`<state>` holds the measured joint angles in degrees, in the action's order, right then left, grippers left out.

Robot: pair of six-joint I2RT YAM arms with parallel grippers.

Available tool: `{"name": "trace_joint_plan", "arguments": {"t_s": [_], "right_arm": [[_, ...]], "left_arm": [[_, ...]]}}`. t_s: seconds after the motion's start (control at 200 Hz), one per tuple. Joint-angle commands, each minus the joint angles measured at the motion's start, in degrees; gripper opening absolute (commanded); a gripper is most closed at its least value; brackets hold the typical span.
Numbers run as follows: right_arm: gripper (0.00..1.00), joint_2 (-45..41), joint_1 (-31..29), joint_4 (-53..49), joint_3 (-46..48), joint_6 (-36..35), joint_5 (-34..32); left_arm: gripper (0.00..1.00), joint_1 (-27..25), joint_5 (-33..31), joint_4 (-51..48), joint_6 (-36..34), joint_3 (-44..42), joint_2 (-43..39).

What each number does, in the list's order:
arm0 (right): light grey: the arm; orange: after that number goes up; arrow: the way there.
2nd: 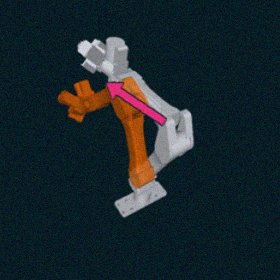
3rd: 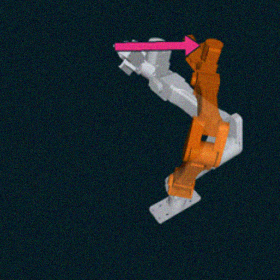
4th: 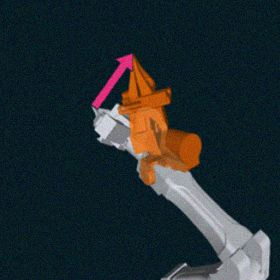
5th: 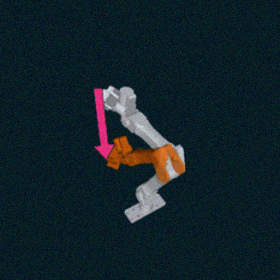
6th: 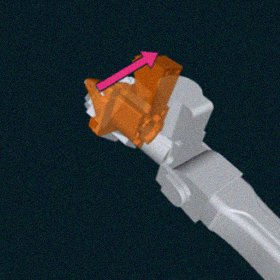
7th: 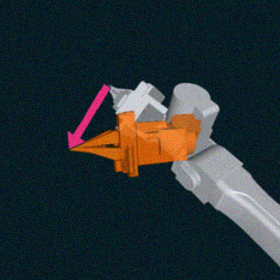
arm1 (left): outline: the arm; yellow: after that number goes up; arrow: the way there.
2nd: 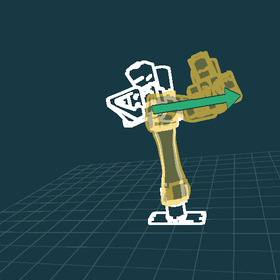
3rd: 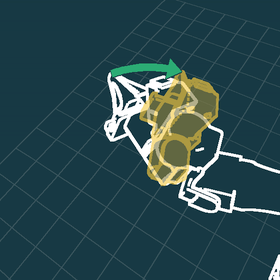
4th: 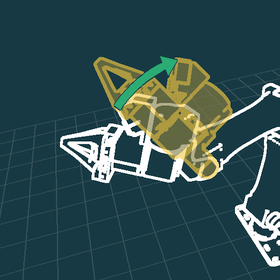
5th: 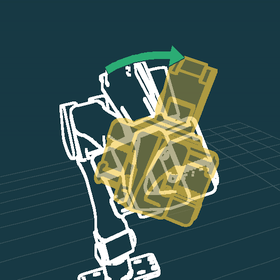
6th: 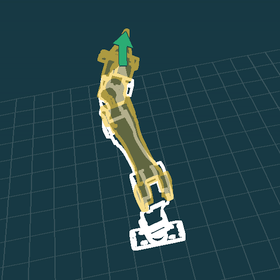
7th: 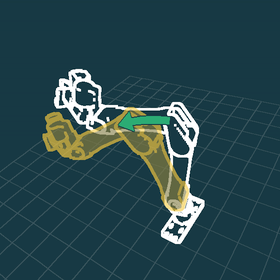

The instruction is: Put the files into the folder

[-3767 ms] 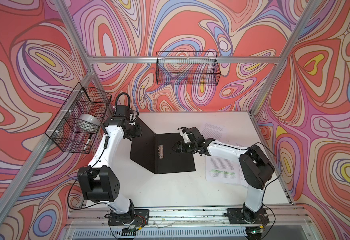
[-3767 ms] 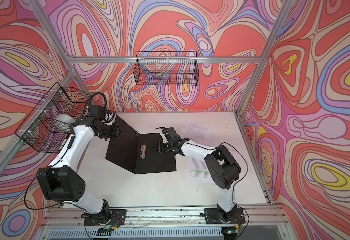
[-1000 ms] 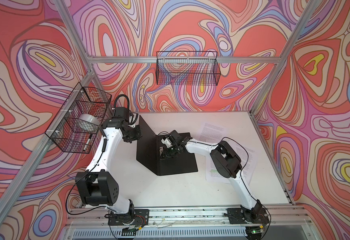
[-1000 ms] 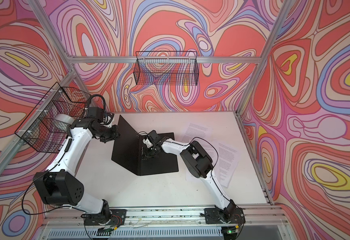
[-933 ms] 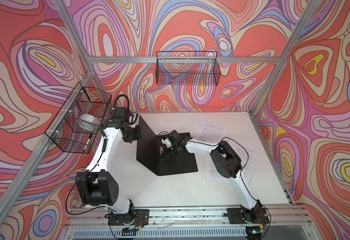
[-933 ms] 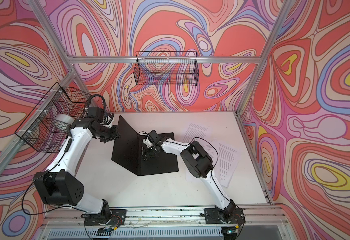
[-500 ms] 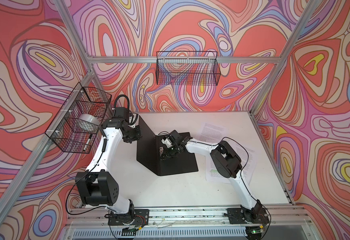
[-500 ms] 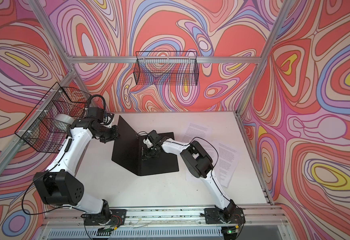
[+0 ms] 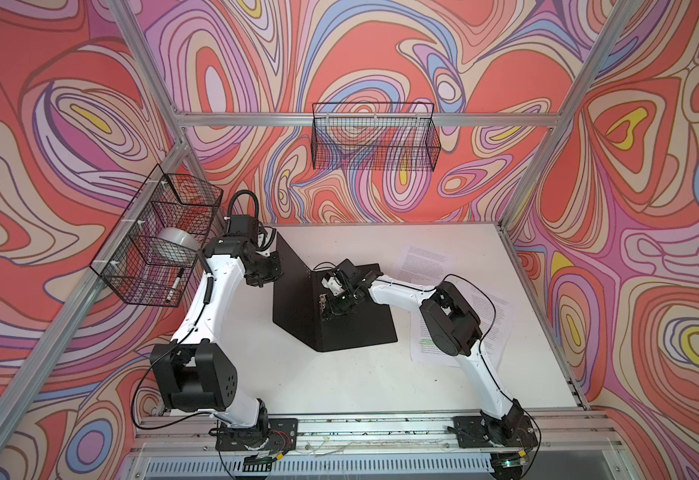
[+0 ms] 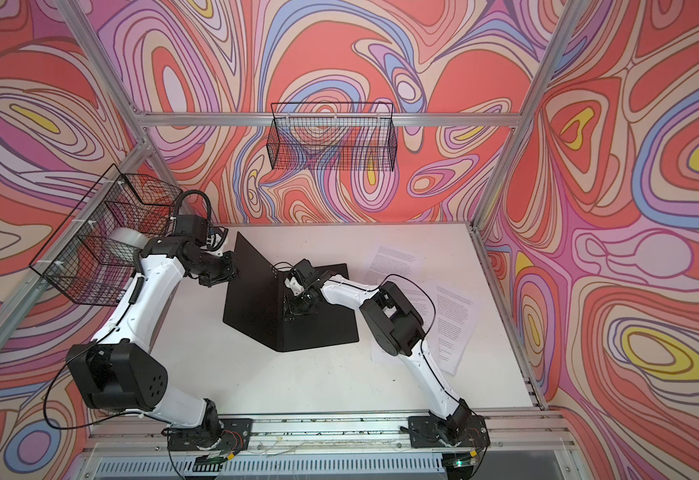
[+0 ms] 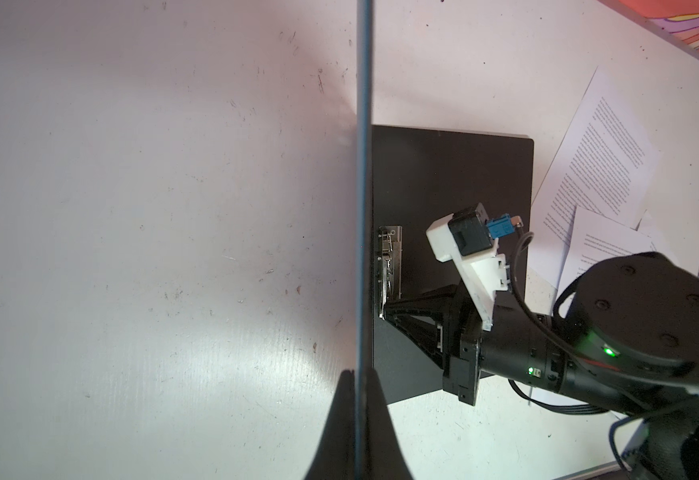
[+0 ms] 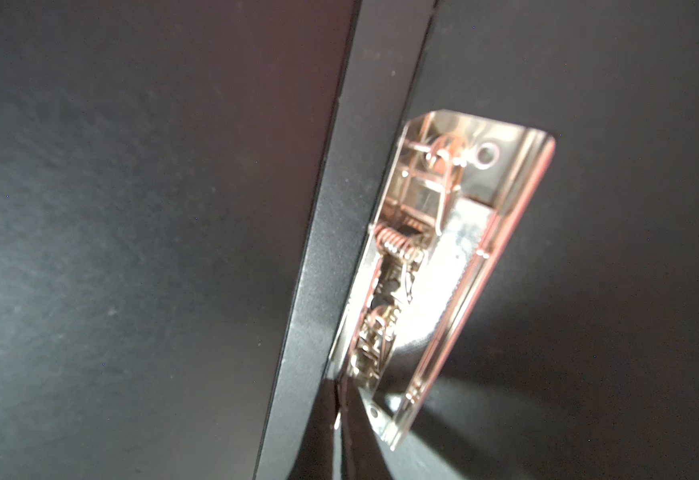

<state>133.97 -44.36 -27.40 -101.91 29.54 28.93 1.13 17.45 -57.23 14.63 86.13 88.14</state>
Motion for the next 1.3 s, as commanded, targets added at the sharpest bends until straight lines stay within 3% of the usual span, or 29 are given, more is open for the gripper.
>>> {"name": "trace_joint_plan", "arguments": {"t_s": [0.0, 0.376, 0.947, 1.297], "right_arm": [[0.0, 3.6, -0.1, -7.3, 1.1, -3.1, -7.1], [0.0, 1.9, -0.1, -7.9, 0.7, -4.1, -8.0], [0.0, -2.3, -0.1, -7.2, -3.2, -2.4, -3.5], [0.1, -2.5, -0.1, -5.7, -3.8, -0.3, -1.3]], "left_arm": [[0.0, 0.2, -1.3, 0.2, -0.6, 1.5, -1.1], [0.0, 0.2, -2.2, 0.3, -0.8, 1.3, -1.3], [0.0, 0.2, -1.6, 0.8, -0.8, 0.2, -1.6], [0.0, 0.2, -1.4, 0.9, -0.7, -0.3, -1.7]]}}
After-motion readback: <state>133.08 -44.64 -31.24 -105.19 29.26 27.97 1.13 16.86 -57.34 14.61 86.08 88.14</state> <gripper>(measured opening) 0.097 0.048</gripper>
